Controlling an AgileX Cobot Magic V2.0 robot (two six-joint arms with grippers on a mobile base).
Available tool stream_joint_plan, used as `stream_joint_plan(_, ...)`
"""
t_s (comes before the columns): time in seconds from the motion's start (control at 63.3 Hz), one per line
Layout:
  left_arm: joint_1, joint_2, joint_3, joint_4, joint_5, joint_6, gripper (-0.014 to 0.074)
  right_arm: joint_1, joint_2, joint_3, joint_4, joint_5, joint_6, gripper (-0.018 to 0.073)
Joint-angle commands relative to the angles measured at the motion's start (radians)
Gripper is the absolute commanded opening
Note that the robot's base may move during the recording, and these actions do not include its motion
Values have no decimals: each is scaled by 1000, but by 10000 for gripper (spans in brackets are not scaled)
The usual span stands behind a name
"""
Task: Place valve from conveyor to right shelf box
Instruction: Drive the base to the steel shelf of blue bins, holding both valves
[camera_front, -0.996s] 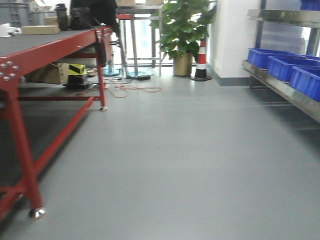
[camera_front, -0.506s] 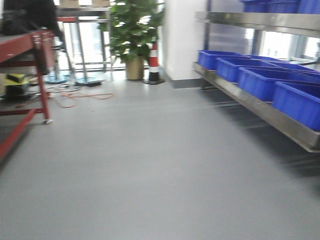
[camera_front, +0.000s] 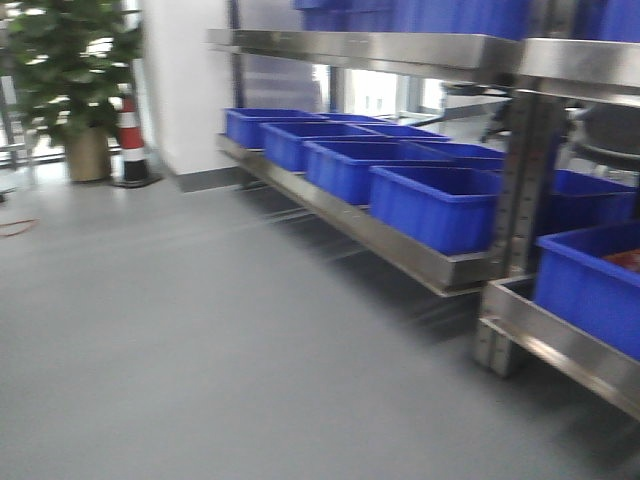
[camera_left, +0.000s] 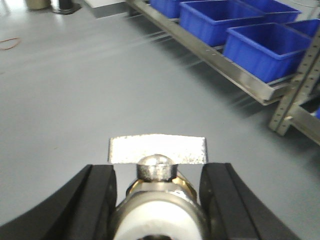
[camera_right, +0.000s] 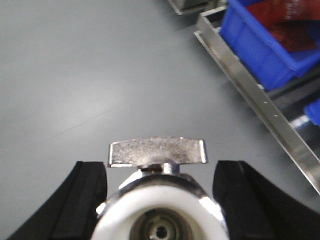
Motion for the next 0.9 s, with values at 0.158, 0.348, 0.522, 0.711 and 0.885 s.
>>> stream_joint_plan(0.158,-4,-5,-5,-7,-57,-2,-111,-1,-13,-8,-5,-52,-8,-167)
stream_joint_plan(0.348,-4,-5,-5,-7,-57,-2,-111,-1,-13,-8,-5,-52,-8,-167)
stream_joint_plan(0.522,-4,-5,-5,-7,-57,-2,-111,-1,-13,-8,-5,-52,-8,-167)
stream_joint_plan(0.711,-4,-5,-5,-7,-57,-2,-111,-1,-13,-8,-3,-52,-8,-167)
stream_joint_plan(0.885,-4,-5,-5,-7,-57,-2,-111,-1,-13,-8,-3,-52,-8,-167)
